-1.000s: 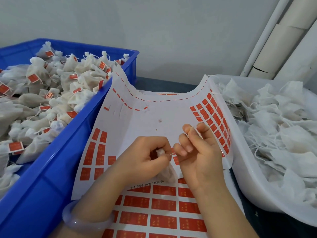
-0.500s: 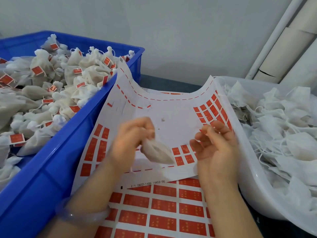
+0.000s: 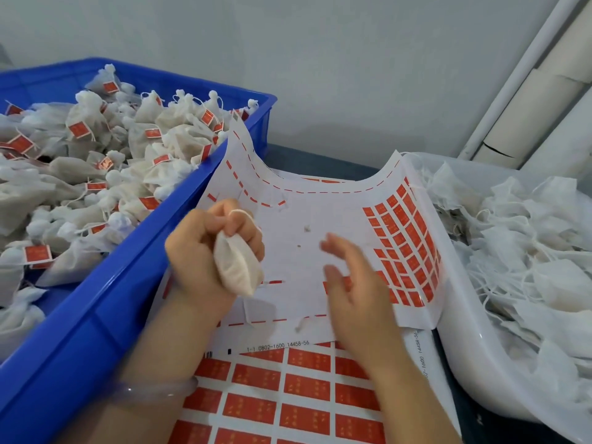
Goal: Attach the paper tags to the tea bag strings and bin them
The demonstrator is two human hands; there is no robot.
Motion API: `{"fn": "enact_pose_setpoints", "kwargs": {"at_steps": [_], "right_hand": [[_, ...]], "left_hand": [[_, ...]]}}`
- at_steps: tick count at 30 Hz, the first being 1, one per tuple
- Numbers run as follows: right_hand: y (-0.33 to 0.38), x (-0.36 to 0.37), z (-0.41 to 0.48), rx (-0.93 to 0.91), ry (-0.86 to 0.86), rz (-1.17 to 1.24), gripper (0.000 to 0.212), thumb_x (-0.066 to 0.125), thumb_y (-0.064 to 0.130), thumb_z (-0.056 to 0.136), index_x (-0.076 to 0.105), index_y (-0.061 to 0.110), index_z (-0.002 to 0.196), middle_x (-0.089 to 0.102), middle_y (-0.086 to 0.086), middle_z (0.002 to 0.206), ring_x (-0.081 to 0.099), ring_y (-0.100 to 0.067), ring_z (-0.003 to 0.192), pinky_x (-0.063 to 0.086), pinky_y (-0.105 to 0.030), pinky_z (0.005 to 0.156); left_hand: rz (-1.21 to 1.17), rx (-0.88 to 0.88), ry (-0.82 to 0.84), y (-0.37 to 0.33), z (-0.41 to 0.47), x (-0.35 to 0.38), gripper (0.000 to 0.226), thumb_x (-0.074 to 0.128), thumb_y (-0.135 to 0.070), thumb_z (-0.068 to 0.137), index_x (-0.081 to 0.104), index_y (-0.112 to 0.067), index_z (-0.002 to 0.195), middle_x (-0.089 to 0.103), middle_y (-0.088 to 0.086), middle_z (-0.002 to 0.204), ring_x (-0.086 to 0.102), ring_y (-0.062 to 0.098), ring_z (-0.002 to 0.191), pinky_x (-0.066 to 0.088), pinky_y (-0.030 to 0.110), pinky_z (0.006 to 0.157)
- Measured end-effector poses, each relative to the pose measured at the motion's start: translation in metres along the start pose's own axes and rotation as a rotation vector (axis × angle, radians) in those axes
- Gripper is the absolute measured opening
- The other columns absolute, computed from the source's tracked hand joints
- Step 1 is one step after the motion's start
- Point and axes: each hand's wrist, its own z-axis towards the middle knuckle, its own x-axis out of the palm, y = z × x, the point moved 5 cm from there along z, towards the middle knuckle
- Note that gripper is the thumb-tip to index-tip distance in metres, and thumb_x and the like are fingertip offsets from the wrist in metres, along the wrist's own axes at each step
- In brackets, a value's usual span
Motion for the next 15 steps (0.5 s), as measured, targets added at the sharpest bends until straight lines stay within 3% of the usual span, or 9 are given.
{"fn": "enact_pose_setpoints", "kwargs": {"at_steps": [1, 3, 6, 9, 12, 15], "right_hand": [[-0.007, -0.012, 0.005, 0.043, -0.026, -0.048, 0.036, 0.045, 0.034, 0.094, 0.036, 0.045, 0.128, 0.040, 0.025, 0.134, 0.039, 0.001, 0.125, 0.035, -0.026, 0.102], [-0.022, -0.020, 0.007, 0.166, 0.126, -0.201, 0.044, 0.050, 0.035, 0.093, 0.036, 0.039, 0.134, 0.036, 0.017, 0.144, 0.037, -0.008, 0.131, 0.034, -0.033, 0.106], [-0.030, -0.009, 0.003, 0.165, 0.323, -0.413, 0.050, 0.051, 0.041, 0.092, 0.035, 0.036, 0.139, 0.028, 0.017, 0.149, 0.028, -0.007, 0.136, 0.024, -0.031, 0.111], [-0.020, 0.003, 0.003, 0.075, 0.317, -0.447, 0.051, 0.050, 0.047, 0.090, 0.034, 0.039, 0.138, 0.027, 0.017, 0.149, 0.024, -0.008, 0.136, 0.021, -0.033, 0.112], [-0.012, 0.016, 0.005, 0.012, 0.347, -0.472, 0.049, 0.051, 0.051, 0.087, 0.038, 0.042, 0.133, 0.030, 0.013, 0.140, 0.027, -0.010, 0.127, 0.028, -0.032, 0.107], [-0.012, 0.021, 0.012, 0.053, 0.406, -0.425, 0.045, 0.058, 0.049, 0.084, 0.043, 0.045, 0.126, 0.030, 0.012, 0.136, 0.027, -0.011, 0.124, 0.030, -0.033, 0.103]], "left_hand": [[0.084, -0.053, -0.012, 0.004, 0.001, -0.001, 0.024, 0.038, -0.014, 0.064, 0.040, -0.019, 0.040, 0.035, -0.002, 0.045, 0.033, 0.012, 0.043, 0.029, 0.017, 0.042], [0.292, -0.151, -0.037, 0.018, 0.000, -0.002, 0.034, 0.037, -0.010, 0.071, 0.041, -0.019, 0.038, 0.039, -0.002, 0.045, 0.036, 0.013, 0.047, 0.033, 0.022, 0.047], [0.444, -0.197, -0.070, 0.028, 0.001, -0.004, 0.046, 0.037, -0.009, 0.082, 0.045, -0.021, 0.038, 0.043, -0.002, 0.047, 0.042, 0.010, 0.048, 0.036, 0.027, 0.052], [0.502, -0.228, -0.151, 0.029, 0.001, -0.006, 0.042, 0.043, -0.013, 0.081, 0.046, -0.019, 0.040, 0.044, 0.000, 0.049, 0.042, 0.014, 0.050, 0.036, 0.027, 0.056], [0.530, -0.254, -0.219, 0.030, 0.003, -0.008, 0.036, 0.049, -0.015, 0.078, 0.049, -0.018, 0.043, 0.046, 0.001, 0.052, 0.042, 0.016, 0.052, 0.035, 0.028, 0.058], [0.592, -0.280, -0.293, 0.029, 0.002, -0.013, 0.028, 0.048, -0.016, 0.082, 0.049, -0.012, 0.054, 0.048, 0.006, 0.059, 0.045, 0.021, 0.060, 0.039, 0.032, 0.065]]}}
